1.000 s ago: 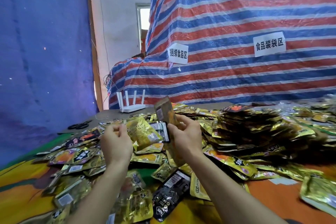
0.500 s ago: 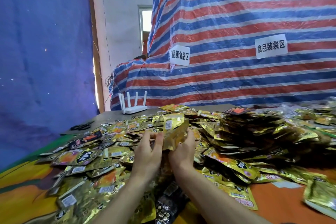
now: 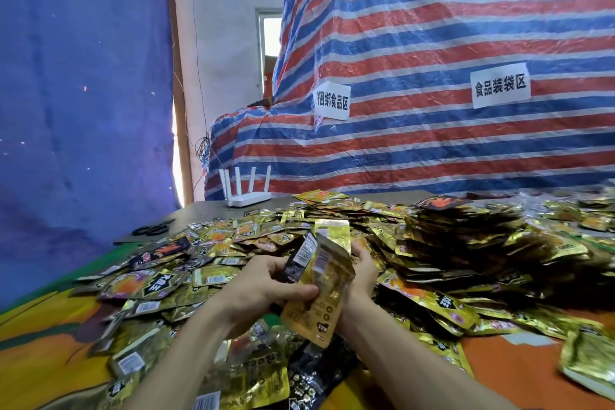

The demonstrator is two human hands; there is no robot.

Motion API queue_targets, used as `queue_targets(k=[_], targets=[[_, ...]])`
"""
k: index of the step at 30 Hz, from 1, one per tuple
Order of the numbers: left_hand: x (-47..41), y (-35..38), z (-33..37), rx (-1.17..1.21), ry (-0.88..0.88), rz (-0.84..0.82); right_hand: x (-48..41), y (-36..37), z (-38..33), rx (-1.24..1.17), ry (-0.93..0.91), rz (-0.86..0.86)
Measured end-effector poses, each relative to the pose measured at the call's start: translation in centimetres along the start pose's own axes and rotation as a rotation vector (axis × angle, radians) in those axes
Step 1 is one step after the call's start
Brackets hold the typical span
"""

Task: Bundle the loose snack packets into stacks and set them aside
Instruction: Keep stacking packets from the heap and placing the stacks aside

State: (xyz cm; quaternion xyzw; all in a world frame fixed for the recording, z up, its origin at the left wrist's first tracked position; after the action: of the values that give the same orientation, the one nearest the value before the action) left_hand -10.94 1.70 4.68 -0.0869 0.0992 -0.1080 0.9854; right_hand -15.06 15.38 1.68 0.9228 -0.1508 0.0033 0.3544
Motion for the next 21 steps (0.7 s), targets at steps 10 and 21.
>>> queue_targets(k=[10,21], targets=[[-1.1,-1.5,-0.4,0.090,0.143,0.479,0.6,0.5,-0.8,0.334,-0.222,0.102],[-1.4,-1.7,-1.3,0.238,0.074,0.635,2.6,2.9,-1.7,0.321,-0.448,-0.260]])
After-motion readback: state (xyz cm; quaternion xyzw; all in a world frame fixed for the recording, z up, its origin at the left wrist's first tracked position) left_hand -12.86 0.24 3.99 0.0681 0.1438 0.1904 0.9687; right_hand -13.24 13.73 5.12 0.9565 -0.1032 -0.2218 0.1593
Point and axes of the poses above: each hand's wrist, its own x-axis away from the middle knuckle, its own y-axis out of the palm, z = x × y, the point moved 7 cm from there along -x, towards the middle knuckle, and after that the axes turned 5 degrees about z, right-handed, at the moved point
